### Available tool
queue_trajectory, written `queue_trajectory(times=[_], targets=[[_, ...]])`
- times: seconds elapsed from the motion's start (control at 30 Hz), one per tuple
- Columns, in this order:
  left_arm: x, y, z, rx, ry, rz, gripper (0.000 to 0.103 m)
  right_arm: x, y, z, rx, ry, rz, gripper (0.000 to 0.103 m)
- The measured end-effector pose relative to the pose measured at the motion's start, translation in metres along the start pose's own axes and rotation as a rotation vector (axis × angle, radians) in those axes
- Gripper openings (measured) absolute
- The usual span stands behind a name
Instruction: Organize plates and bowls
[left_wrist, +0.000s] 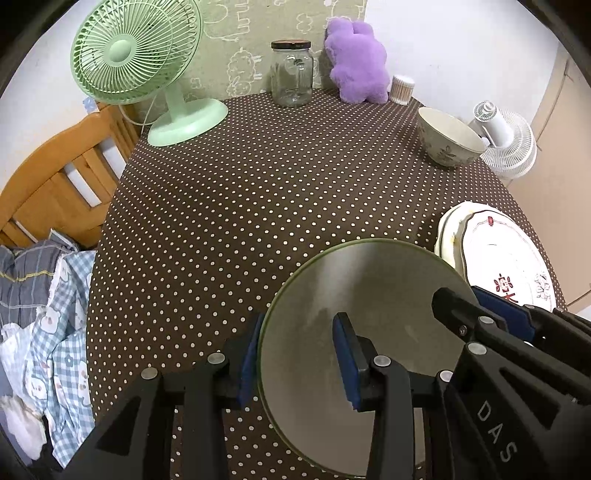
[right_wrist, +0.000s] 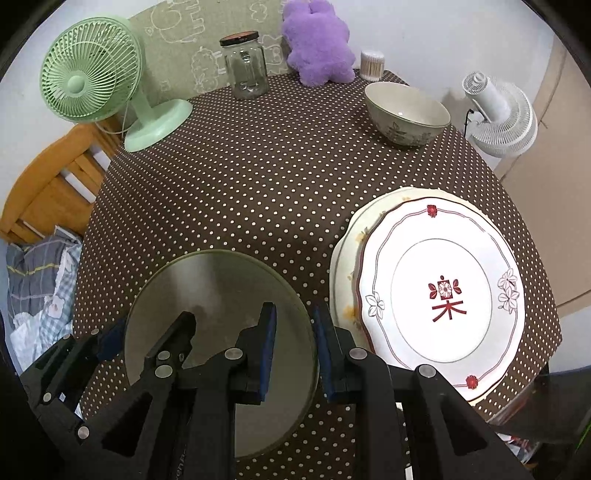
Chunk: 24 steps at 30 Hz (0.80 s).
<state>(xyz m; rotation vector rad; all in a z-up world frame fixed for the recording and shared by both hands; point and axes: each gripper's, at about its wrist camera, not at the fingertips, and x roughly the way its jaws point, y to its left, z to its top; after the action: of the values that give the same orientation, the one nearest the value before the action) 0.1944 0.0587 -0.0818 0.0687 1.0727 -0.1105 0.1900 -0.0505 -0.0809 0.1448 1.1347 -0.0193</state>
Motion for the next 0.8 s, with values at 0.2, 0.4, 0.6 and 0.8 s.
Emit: queue_trajectory(times=[0.2, 0.4, 0.6, 0.8], targets=[[-0.002, -0.001, -0.002, -0.016, 0.032, -0.004, 0.056, -0.002, 0.001, 0.0, -0.011, 0.002, 0.009, 0.025], [-0.011, 0.003, -0.005, -0.025, 0.037, 0.004, 0.07, -0.009, 0.0, -0.003, -0.038, 0.022, 0.015, 0.027], [-0.032, 0.011, -0.004, -0.071, 0.012, -0.003, 0.083, -0.027, -0.004, 0.0, -0.052, -0.005, 0.03, 0.042], [-0.055, 0.002, 0.007, -0.054, -0.037, -0.001, 0.085, -0.055, -0.008, 0.003, -0.064, -0.068, 0.051, 0.069]])
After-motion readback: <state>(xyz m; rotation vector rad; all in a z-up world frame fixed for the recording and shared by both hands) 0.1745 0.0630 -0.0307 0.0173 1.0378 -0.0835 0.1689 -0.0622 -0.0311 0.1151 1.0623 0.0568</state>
